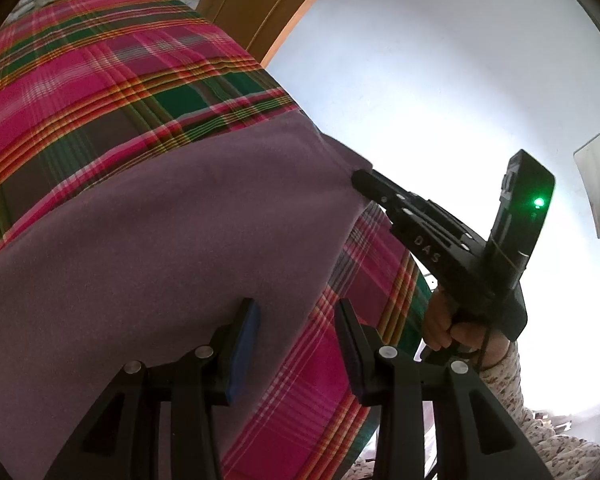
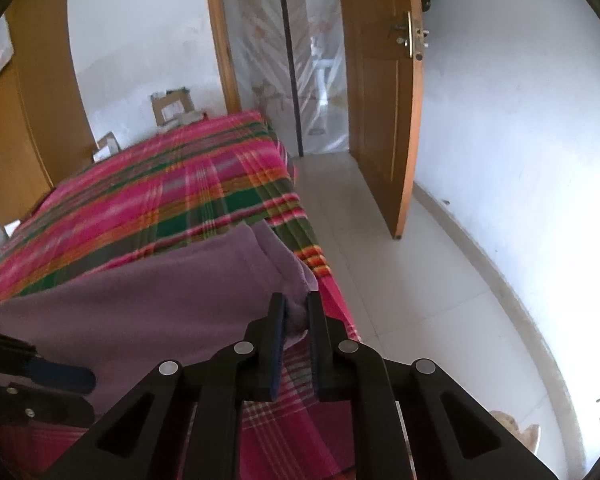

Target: Fold clothes

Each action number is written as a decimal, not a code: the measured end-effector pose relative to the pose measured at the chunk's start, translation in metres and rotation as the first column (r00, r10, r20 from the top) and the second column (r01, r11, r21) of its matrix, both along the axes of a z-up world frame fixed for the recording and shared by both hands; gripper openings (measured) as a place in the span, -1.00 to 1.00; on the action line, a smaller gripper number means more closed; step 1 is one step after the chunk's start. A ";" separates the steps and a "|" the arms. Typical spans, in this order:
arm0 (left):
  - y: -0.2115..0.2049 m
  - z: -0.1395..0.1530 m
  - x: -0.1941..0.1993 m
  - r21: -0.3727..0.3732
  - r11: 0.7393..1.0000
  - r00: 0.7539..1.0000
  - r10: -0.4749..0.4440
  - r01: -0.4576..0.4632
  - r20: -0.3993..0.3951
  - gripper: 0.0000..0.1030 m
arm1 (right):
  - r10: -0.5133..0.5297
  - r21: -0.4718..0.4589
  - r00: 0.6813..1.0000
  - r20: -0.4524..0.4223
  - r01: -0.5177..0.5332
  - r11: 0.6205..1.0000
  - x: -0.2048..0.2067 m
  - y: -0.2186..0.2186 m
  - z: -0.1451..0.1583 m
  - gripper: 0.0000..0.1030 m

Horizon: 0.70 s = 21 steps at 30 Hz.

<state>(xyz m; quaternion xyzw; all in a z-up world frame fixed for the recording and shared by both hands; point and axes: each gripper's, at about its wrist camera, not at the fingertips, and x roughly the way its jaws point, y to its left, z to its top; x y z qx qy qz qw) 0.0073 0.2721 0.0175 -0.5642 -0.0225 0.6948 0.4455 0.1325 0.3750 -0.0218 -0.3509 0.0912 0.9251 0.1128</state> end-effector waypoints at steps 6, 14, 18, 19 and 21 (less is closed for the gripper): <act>-0.002 -0.002 -0.004 0.008 1.000 1.000 0.001 -0.001 0.024 -0.23 | -0.005 -0.023 1.000 0.019 0.005 1.000 -0.002 0.003 -0.008 -0.79; -0.013 -0.005 -0.008 0.009 1.000 0.999 0.022 -0.023 0.033 -0.23 | -0.006 -0.027 1.000 -0.025 0.005 1.000 0.007 0.002 0.000 -0.79; -0.019 -0.004 -0.008 0.018 0.999 0.999 0.029 -0.030 0.042 -0.23 | 0.007 -0.017 0.997 -0.078 -0.008 1.000 0.013 -0.002 0.014 -0.79; -0.018 -0.004 -0.008 0.019 0.999 0.999 0.029 -0.030 0.043 -0.23 | 0.010 -0.010 0.996 -0.088 -0.011 1.000 0.014 -0.004 0.018 -0.79; -0.017 -0.004 -0.006 0.019 1.000 0.999 0.023 -0.024 0.034 -0.23 | 0.018 0.002 0.994 -0.108 -0.017 1.000 0.017 -0.008 0.026 -0.79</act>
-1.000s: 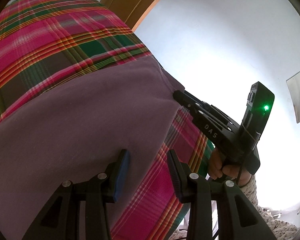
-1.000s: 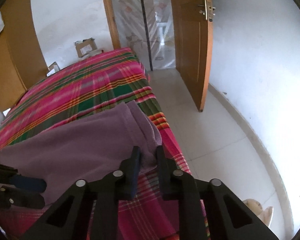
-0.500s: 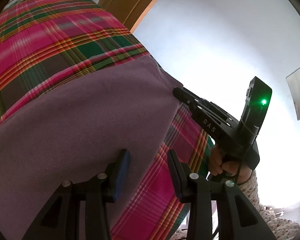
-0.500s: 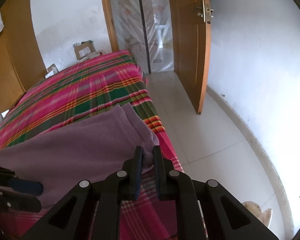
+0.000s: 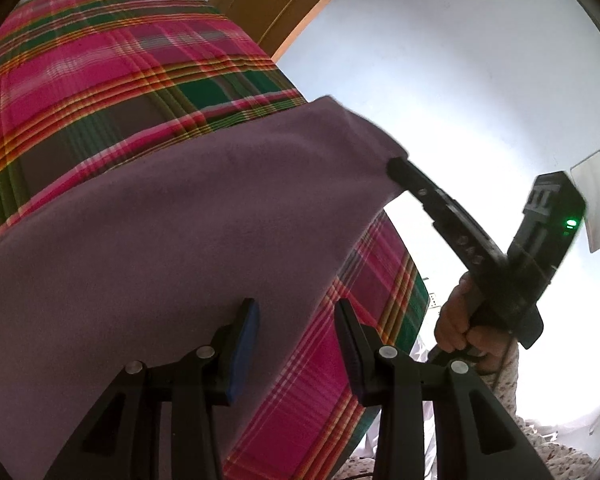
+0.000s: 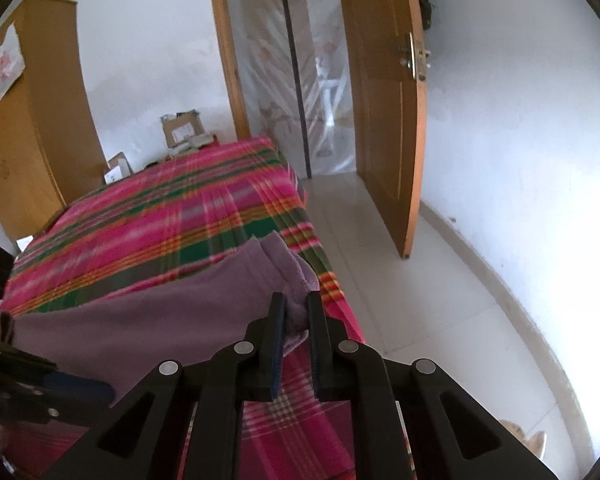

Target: Fold clothes

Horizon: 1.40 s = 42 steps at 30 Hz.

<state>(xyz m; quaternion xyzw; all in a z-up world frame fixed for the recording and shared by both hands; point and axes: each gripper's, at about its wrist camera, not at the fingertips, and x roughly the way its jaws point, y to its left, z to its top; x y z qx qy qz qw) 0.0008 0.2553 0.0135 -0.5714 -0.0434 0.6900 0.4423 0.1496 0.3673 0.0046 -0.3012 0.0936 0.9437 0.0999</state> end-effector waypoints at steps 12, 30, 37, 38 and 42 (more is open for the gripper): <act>-0.006 -0.006 -0.003 0.048 0.999 1.000 0.003 -0.004 0.023 -0.23 | 0.077 0.077 0.990 -0.118 -0.068 0.995 0.020 -0.039 0.046 -0.79; -0.046 -0.012 -0.071 0.068 0.974 0.973 0.210 -0.217 0.099 -0.24 | 0.080 0.070 0.986 -0.146 -0.070 0.995 0.028 -0.045 0.056 -0.79; -0.049 -0.012 -0.090 0.090 0.950 0.946 0.281 -0.297 0.159 -0.26 | 0.093 0.067 0.982 -0.162 -0.083 0.994 0.034 -0.052 0.060 -0.79; -0.051 -0.013 -0.090 0.096 0.946 0.942 0.292 -0.310 0.165 -0.26 | 0.096 0.070 0.981 -0.166 -0.086 0.994 0.035 -0.053 0.061 -0.79; -0.071 -0.014 -0.094 0.133 0.927 0.923 0.318 -0.351 0.218 -0.27 | 0.105 0.070 0.979 -0.172 -0.095 0.993 0.038 -0.058 0.063 -0.79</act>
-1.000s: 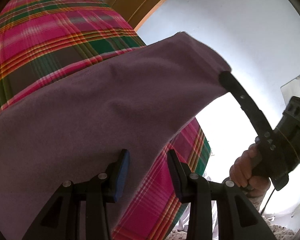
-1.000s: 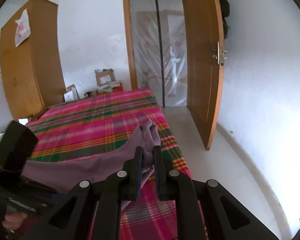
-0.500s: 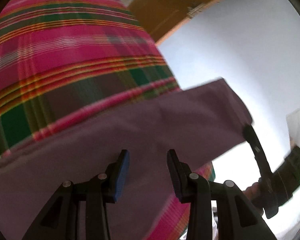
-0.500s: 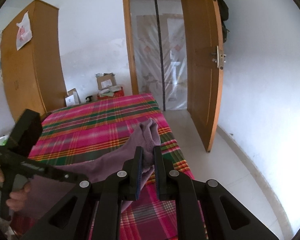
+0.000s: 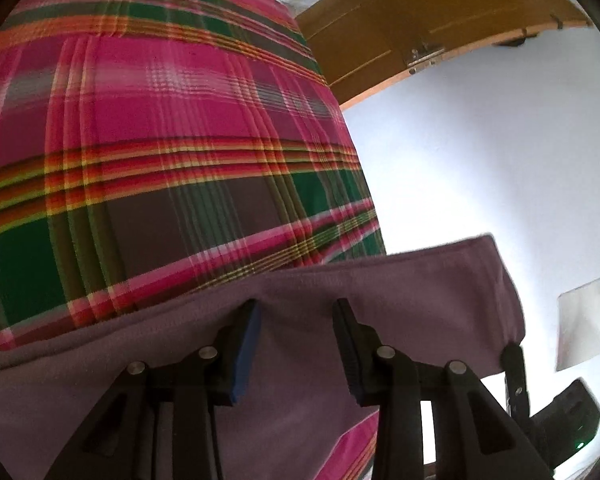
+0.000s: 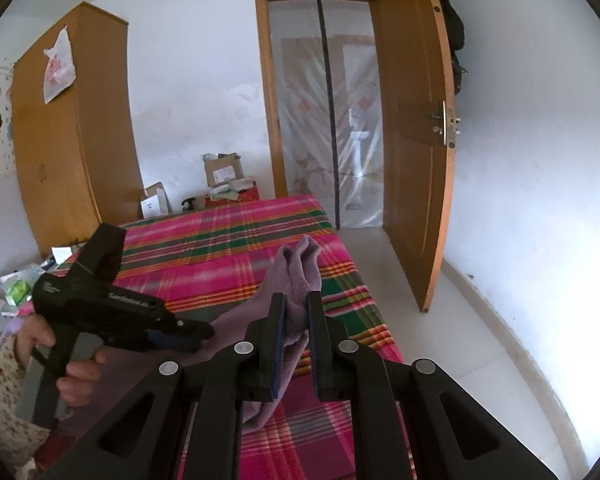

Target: Fold clothes

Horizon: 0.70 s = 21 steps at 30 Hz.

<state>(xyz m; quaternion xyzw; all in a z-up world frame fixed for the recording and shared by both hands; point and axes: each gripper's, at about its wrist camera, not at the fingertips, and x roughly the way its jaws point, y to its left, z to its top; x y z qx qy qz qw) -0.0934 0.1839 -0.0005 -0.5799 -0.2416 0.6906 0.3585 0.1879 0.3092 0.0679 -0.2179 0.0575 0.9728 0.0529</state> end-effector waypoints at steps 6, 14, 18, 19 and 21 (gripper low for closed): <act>-0.010 -0.001 0.003 0.024 0.999 0.999 0.038 -0.039 0.034 -0.27 | 0.022 0.011 1.000 -0.018 -0.022 1.000 0.003 -0.014 0.006 -0.79; -0.024 0.011 0.014 0.084 0.995 0.998 0.051 -0.054 0.028 -0.27 | 0.108 0.068 0.993 -0.051 -0.104 0.992 0.008 -0.052 0.016 -0.79; -0.035 0.017 0.021 0.123 0.992 0.999 0.037 -0.040 0.029 -0.27 | 0.171 0.076 0.984 -0.050 -0.167 0.983 0.008 -0.074 0.017 -0.79; -0.038 0.018 0.022 0.135 0.990 0.999 0.036 -0.041 0.040 -0.27 | 0.181 0.083 0.982 -0.050 -0.177 0.981 0.009 -0.081 0.017 -0.79; -0.045 0.018 0.024 0.156 0.987 0.998 0.041 -0.050 0.057 -0.27 | 0.205 0.093 0.977 -0.048 -0.200 0.975 0.009 -0.092 0.017 -0.79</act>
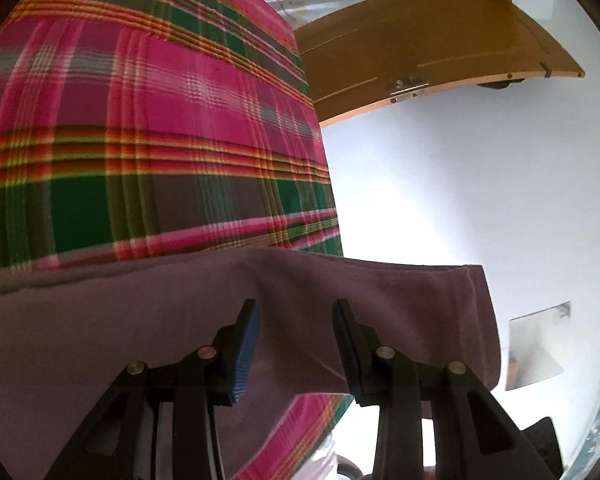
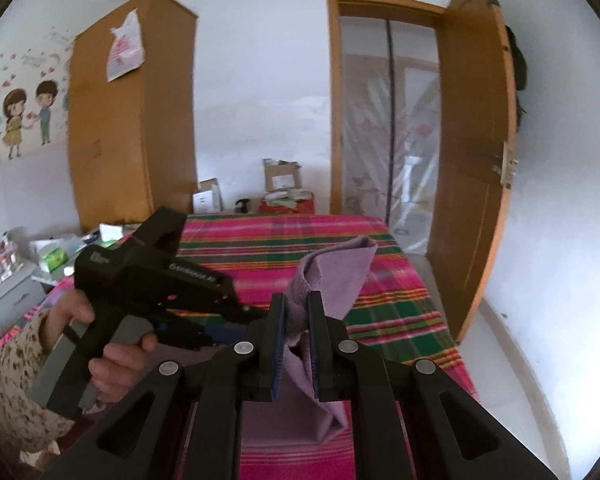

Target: Fold clothes

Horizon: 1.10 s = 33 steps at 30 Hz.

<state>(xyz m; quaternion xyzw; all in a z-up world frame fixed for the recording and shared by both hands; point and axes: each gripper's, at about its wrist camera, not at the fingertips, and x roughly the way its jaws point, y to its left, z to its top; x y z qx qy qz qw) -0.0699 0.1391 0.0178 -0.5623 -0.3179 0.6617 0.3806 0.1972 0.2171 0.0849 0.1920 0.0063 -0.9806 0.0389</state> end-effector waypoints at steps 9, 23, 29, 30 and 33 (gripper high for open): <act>-0.041 0.017 0.017 0.096 0.995 1.000 0.026 -0.025 -0.005 -0.12 | 0.093 0.031 0.995 0.026 -0.094 0.995 0.000 -0.049 -0.013 -0.79; -0.094 0.018 0.039 0.102 0.990 0.995 0.096 -0.094 -0.020 -0.01 | 0.167 0.001 0.979 0.119 -0.168 0.986 -0.009 -0.090 -0.056 -0.79; -0.105 0.021 0.042 0.098 0.990 0.993 0.108 -0.103 -0.051 0.05 | 0.190 -0.010 0.970 0.153 -0.191 0.982 -0.016 -0.103 -0.069 -0.79; -0.104 0.020 0.042 0.082 0.992 0.993 0.103 -0.099 -0.050 0.05 | 0.195 -0.012 0.968 0.158 -0.195 0.981 -0.017 -0.105 -0.070 -0.79; -0.104 0.004 0.040 0.051 0.993 0.994 0.108 -0.108 0.008 0.05 | 0.198 -0.011 0.965 0.169 -0.199 0.980 -0.018 -0.110 -0.074 -0.79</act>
